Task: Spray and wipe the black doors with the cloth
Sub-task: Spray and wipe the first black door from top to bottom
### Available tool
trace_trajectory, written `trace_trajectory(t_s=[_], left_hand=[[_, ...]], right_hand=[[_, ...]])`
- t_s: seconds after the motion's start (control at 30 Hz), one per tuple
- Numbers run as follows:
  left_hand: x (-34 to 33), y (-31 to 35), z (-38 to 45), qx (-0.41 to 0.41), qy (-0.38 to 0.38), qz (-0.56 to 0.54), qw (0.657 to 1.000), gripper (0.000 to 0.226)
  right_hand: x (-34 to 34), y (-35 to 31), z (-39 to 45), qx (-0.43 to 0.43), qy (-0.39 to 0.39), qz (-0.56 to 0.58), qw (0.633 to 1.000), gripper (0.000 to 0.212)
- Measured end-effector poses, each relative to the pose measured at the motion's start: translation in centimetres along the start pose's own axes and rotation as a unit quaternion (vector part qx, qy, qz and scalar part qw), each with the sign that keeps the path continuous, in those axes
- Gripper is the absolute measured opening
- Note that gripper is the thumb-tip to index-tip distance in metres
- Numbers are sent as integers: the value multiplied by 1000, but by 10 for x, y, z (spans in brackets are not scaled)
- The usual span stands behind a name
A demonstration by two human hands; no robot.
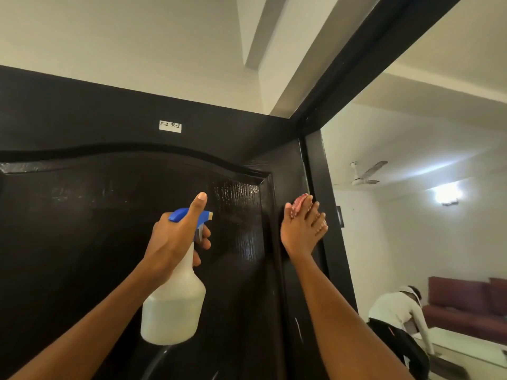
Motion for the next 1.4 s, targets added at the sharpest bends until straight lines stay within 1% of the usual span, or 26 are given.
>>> trace_trajectory(t_s=[0.03,0.07,0.17,0.2,0.23,0.27,0.33,0.4,0.43,0.53,0.57,0.63,0.8,0.87,0.9,1.0,1.1,1.17,1.27,1.3,1.4], left_hand=[[-5,4,3,-4,-6,-7,1000,66],[-9,8,6,-7,-11,-12,1000,65],[-16,18,14,-11,-15,-21,1000,69],[-18,19,15,-12,-16,-24,1000,70],[-21,19,16,-12,-17,-25,999,70],[-24,17,15,-11,-20,-24,999,70],[-29,9,14,-2,-27,-25,999,68],[-34,-2,9,14,-32,-26,999,68],[-36,-6,7,19,-36,-25,999,67],[-42,-13,2,29,-48,-19,998,68],[-43,-12,2,28,-51,-19,998,67],[-44,-8,6,26,-54,-22,998,67],[-46,7,23,16,-58,-36,998,62],[-50,8,27,18,-63,-41,997,61],[-51,7,29,18,-64,-44,997,62],[-53,-3,27,25,-64,-49,996,64],[-62,-23,19,43,-68,-54,995,67],[-71,-34,14,51,-72,-53,995,72],[-80,-44,2,63,-78,-57,993,73],[-81,-48,-3,70,-82,-64,992,71],[-82,-68,-25,99,-93,-69,988,68]], right_hand=[[3,-16,13,6,2,3,1000,81],[4,-36,28,36,0,0,999,79],[3,-85,57,183,-11,-48,982,76],[2,-87,57,208,-2,-62,976,75],[3,-79,54,204,12,-60,977,75],[4,-62,48,174,30,-46,983,75],[3,-14,20,65,52,-4,996,80],[-2,32,-22,-43,52,50,996,85],[-5,48,-44,-79,48,69,993,86],[-12,63,-74,-126,21,75,989,85],[-12,59,-68,-125,3,74,989,83],[-10,39,-36,-90,-25,70,993,79],[15,-28,93,9,-55,78,995,76],[17,-47,116,45,-67,54,995,76],[17,-50,118,61,-61,38,996,76],[13,-32,81,80,1,5,997,76],[4,7,12,84,49,-3,995,85],[-5,30,-36,100,50,-4,994,87],[-22,77,-114,112,28,-3,993,75],[-26,96,-139,104,21,-7,994,73],[-35,139,-215,42,-12,-21,999,72]])
Point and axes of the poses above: each hand's wrist, its own z-axis towards the middle knuckle, its own x-axis out of the back of the hand, y = z × x, the point moved 10 cm from there along z, towards the middle knuckle, and after that the axes turned 12 degrees about x, right-handed, at the moved point
